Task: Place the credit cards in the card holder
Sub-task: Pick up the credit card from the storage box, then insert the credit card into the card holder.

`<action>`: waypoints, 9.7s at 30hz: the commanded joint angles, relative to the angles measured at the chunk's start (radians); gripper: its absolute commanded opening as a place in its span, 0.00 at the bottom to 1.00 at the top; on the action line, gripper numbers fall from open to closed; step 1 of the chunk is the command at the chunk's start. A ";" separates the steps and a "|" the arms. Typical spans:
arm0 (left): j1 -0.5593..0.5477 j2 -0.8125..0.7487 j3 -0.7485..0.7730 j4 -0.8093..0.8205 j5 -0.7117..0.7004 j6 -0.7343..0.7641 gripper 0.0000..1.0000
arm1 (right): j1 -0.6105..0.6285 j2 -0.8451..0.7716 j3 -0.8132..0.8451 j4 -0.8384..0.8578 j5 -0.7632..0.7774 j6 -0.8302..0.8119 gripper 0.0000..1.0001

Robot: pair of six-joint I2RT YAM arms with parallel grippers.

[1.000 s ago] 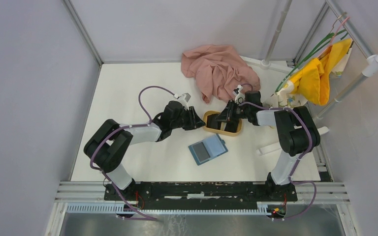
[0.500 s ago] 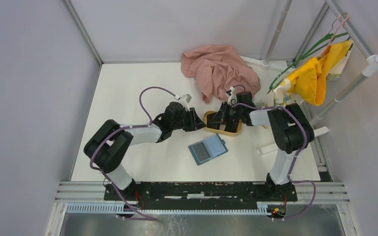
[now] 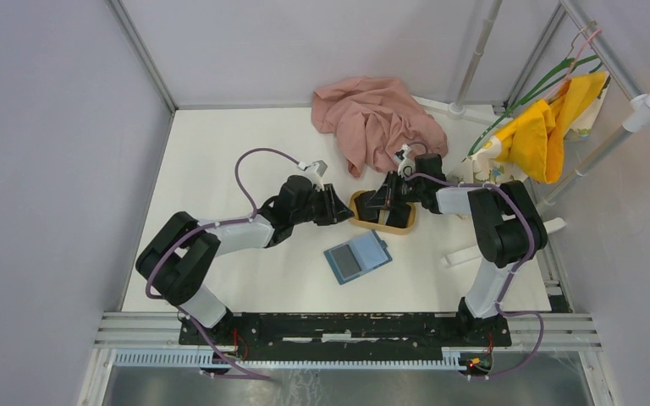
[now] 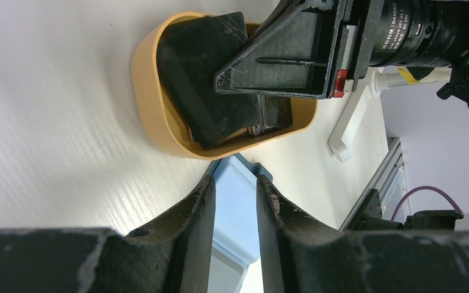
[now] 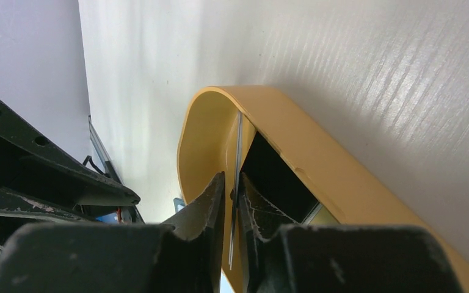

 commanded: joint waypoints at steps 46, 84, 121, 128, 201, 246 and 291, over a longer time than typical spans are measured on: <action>-0.006 -0.141 -0.064 0.010 -0.024 0.012 0.38 | -0.121 -0.176 -0.003 -0.073 0.037 -0.135 0.00; -0.279 -0.691 -0.513 -0.122 -0.461 -0.215 0.70 | 0.097 -0.381 -0.449 0.249 -0.052 -0.173 0.00; -0.380 -0.202 -0.279 -0.219 -0.589 -0.256 0.55 | 0.122 -0.301 -0.434 0.257 -0.051 -0.119 0.00; -0.380 -0.158 -0.254 -0.227 -0.587 -0.248 0.48 | 0.128 -0.292 -0.441 0.286 -0.069 -0.092 0.00; -0.393 -0.076 -0.209 -0.208 -0.537 -0.221 0.36 | 0.277 -0.236 -0.472 0.235 0.088 0.056 0.13; -0.682 0.230 0.313 -0.493 -0.961 -0.291 0.20 | 0.258 -0.277 -0.413 0.118 0.064 -0.094 0.31; -0.391 -0.324 -0.257 -0.116 -0.534 -0.080 0.53 | 0.179 -0.280 -0.175 -0.349 -0.140 -0.813 0.69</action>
